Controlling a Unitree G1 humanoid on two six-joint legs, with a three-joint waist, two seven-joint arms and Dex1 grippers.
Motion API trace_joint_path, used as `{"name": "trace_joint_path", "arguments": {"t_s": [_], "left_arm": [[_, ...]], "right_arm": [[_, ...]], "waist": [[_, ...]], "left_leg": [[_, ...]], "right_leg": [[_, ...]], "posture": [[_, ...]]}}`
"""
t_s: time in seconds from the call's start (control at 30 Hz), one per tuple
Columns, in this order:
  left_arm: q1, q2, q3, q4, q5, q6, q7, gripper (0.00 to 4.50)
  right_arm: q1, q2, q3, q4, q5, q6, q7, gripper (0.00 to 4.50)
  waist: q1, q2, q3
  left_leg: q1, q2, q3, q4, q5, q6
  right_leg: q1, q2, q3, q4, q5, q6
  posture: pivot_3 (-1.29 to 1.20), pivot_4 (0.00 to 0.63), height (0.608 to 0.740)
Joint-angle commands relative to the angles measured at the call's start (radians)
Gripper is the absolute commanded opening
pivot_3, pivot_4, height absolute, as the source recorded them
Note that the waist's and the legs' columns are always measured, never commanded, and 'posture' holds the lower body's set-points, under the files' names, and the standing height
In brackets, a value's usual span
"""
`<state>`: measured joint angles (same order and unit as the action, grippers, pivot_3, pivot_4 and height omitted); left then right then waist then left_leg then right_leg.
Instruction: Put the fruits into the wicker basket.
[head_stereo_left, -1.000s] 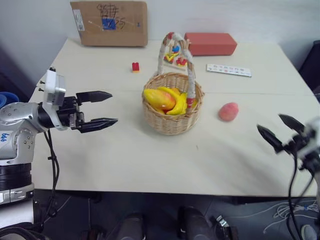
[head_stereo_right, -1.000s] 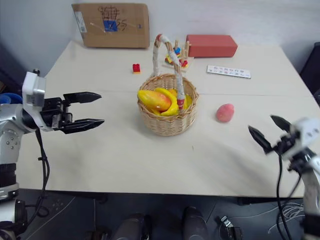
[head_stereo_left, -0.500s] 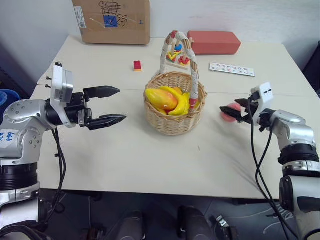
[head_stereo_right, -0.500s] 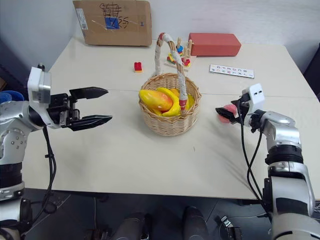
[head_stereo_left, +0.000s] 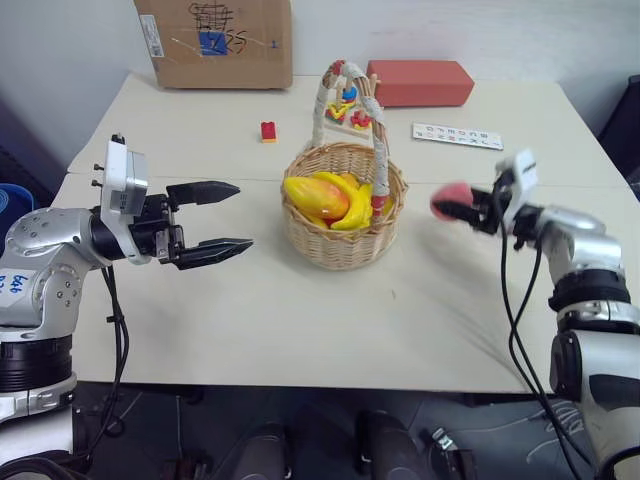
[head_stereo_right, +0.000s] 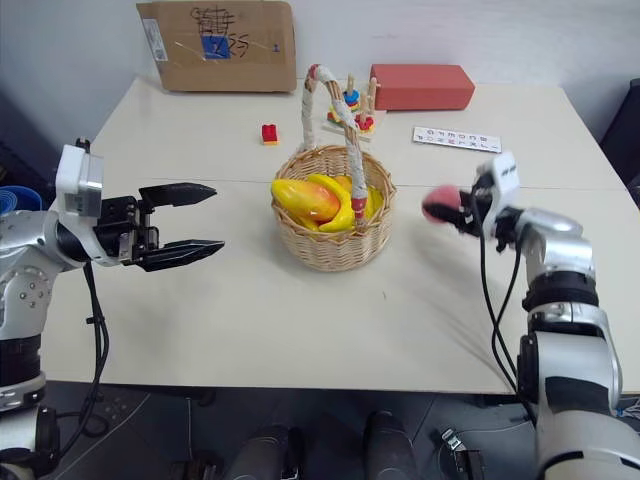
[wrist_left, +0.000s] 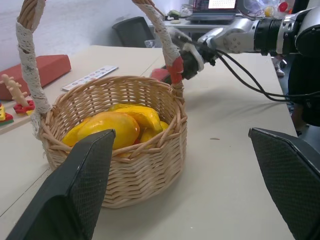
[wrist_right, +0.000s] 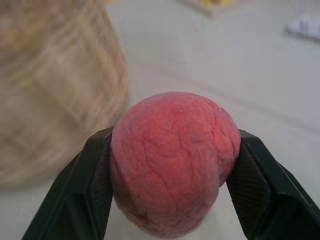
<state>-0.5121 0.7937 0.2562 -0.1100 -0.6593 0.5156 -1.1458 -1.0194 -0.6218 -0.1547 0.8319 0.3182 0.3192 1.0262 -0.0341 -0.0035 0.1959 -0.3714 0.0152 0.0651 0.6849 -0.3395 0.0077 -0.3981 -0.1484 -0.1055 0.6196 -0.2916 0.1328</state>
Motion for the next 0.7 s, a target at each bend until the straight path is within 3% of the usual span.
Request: {"name": "trace_joint_path", "arguments": {"t_s": [0.03,0.4,0.43,0.53,0.7], "left_arm": [[-0.003,0.004,0.028,-0.029,-0.028,-0.004,0.014,4.5],[0.018,-0.001,0.008,-0.047,-0.018,-0.013,0.042,4.5],[0.02,-0.003,0.008,-0.05,-0.019,-0.013,0.045,4.5],[0.023,-0.004,0.005,-0.055,-0.018,-0.014,0.048,4.5],[0.023,-0.01,0.003,-0.045,-0.011,-0.024,0.047,4.5]], "right_arm": [[-0.081,0.033,-0.002,-0.138,0.059,0.081,0.033,2.67],[-0.104,0.143,0.124,-0.194,0.019,0.07,0.13,2.67],[-0.105,0.146,0.125,-0.178,0.012,0.061,0.121,3.39],[-0.109,0.142,0.105,-0.124,-0.007,-0.052,0.117,4.39],[-0.094,0.109,-0.005,-0.1,0.037,-0.204,0.099,4.47]], "waist": [[-0.001,0.0,0.0],[0.007,0.0,0.0],[0.006,0.0,0.0],[0.004,0.0,0.0],[0.003,0.0,0.0]], "left_leg": [[0.0,0.001,0.0,0.0,0.0,-0.001],[-0.002,-0.002,0.0,0.0,0.0,-0.001],[-0.002,-0.002,0.0,0.0,0.0,-0.001],[-0.002,-0.001,0.0,0.0,0.0,-0.001],[-0.002,-0.001,0.001,0.0,0.0,-0.001]], "right_leg": [[0.0,0.001,0.0,0.001,0.0,0.0],[0.0,0.0,-0.002,0.0,0.0,0.0],[0.0,0.0,-0.002,0.0,0.0,0.0],[0.0,0.0,-0.002,0.0,0.0,0.0],[0.0,0.0,-0.002,0.0,0.0,0.0]], "posture": [[0.0,0.15,0.74],[0.0,0.15,0.74],[0.0,0.15,0.74],[0.0,0.15,0.74],[0.0,0.15,0.74]]}}
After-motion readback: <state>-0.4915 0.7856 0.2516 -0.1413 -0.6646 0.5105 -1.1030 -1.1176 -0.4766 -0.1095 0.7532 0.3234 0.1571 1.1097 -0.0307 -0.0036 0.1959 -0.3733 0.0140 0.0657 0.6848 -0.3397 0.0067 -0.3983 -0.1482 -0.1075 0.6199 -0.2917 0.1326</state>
